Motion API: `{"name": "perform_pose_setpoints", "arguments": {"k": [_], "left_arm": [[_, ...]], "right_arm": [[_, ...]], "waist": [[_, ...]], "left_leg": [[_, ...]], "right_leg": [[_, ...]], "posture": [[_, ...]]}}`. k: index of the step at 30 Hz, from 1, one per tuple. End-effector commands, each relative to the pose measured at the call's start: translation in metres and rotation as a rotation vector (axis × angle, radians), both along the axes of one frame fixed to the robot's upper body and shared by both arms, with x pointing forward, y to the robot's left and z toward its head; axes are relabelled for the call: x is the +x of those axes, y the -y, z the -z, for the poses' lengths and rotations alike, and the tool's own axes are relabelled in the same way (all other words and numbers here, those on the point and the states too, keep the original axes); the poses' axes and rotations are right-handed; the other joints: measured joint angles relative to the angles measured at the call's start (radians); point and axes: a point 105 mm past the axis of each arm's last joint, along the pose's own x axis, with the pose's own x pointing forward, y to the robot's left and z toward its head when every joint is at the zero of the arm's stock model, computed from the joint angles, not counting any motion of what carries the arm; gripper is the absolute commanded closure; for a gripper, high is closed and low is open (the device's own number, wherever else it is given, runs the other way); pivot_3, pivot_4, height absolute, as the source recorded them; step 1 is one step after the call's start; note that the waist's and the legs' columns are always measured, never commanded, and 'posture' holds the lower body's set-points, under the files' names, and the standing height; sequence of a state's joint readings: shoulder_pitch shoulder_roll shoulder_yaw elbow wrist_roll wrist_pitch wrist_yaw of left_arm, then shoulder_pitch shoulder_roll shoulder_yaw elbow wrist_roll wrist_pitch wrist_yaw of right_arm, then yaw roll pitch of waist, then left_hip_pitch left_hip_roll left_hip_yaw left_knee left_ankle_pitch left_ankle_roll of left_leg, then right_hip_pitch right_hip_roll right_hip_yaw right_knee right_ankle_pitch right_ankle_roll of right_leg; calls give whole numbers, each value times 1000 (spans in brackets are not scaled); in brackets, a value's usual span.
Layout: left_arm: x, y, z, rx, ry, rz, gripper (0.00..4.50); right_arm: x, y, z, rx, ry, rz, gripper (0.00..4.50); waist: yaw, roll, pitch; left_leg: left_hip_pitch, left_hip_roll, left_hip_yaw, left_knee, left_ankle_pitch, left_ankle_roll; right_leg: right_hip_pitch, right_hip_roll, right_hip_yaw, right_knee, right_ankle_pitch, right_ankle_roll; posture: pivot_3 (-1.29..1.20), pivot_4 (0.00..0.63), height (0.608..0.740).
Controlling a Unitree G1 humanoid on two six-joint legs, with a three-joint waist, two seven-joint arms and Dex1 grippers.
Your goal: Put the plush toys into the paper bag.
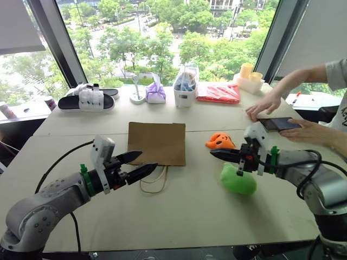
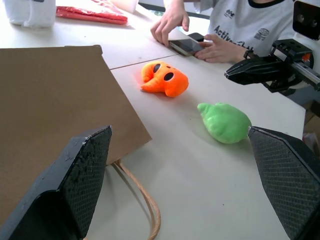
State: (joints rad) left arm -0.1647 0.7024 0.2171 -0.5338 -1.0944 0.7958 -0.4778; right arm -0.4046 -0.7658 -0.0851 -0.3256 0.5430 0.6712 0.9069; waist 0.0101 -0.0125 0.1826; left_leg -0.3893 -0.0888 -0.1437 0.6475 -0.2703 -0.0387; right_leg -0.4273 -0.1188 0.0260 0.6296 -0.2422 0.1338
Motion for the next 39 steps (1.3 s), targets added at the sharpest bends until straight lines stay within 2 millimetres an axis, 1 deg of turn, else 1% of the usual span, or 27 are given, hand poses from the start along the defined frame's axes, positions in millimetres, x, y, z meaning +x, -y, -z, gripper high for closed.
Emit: {"name": "perform_pose_setpoints", "arguments": {"k": [1,6,11,15,18,22,26,27,30,32,35,39], "left_arm": [[-2,2,-10,9,54,24,57],[-1,6,-9,39,62,59,57],[0,7,-13,43,72,73,57],[5,4,-15,60,85,79,57],[8,4,-19,59,90,86,57],[8,1,-11,91,81,91,57],[8,-7,-8,145,95,95,57],[9,-10,-7,164,103,94,57],[12,-22,-4,304,200,109,57],[10,-31,1,425,258,164,57],[4,-39,10,570,320,273,57],[10,-45,23,665,375,342,57]], "right_arm": [[-6,-2,-16,2,64,-8,4500],[-7,-2,-14,-15,72,-6,4500],[-9,-2,-16,-5,81,0,4500],[-8,-4,-10,-8,83,11,4500],[-8,-8,-16,19,89,10,4500],[-7,-6,-10,-7,88,11,4500],[-8,-9,-13,10,90,7,4500],[-7,-10,-13,11,90,5,4500],[-7,-11,-11,5,86,-8,4500],[-6,-12,-10,0,83,-15,4500],[-5,-14,-11,1,81,-29,4500],[-7,-20,-9,-6,75,-56,4500]], "waist": [[0,0,0],[1,0,0],[1,0,0],[1,0,0],[0,0,0],[0,0,0],[0,0,0],[0,0,0],[0,0,0],[0,0,0],[-1,0,0],[2,0,1]], "left_leg": [[0,0,0,0,0,0],[0,0,0,0,0,0],[0,0,0,0,0,0],[0,0,0,0,0,0],[0,0,0,0,0,0],[0,0,0,0,0,0],[0,0,0,0,0,0],[0,0,0,0,0,0],[0,0,0,0,0,0],[0,0,1,0,0,0],[0,0,1,-1,0,0],[0,1,1,-1,0,0]], "right_leg": [[0,0,0,0,0,0],[0,0,0,0,0,0],[0,0,0,0,0,0],[0,0,0,0,0,0],[0,0,0,0,0,0],[0,0,0,0,0,0],[0,0,0,0,0,0],[0,0,0,0,0,0],[0,0,0,0,0,0],[0,0,0,0,0,0],[0,0,0,-1,0,0],[0,0,0,-1,0,0]], "posture": [[0,150,740],[0,150,740],[0,150,740],[0,150,740],[0,150,740],[0,150,740],[0,150,740],[0,150,740],[0,150,740],[0,150,740],[0,150,740],[0,150,740]]}}
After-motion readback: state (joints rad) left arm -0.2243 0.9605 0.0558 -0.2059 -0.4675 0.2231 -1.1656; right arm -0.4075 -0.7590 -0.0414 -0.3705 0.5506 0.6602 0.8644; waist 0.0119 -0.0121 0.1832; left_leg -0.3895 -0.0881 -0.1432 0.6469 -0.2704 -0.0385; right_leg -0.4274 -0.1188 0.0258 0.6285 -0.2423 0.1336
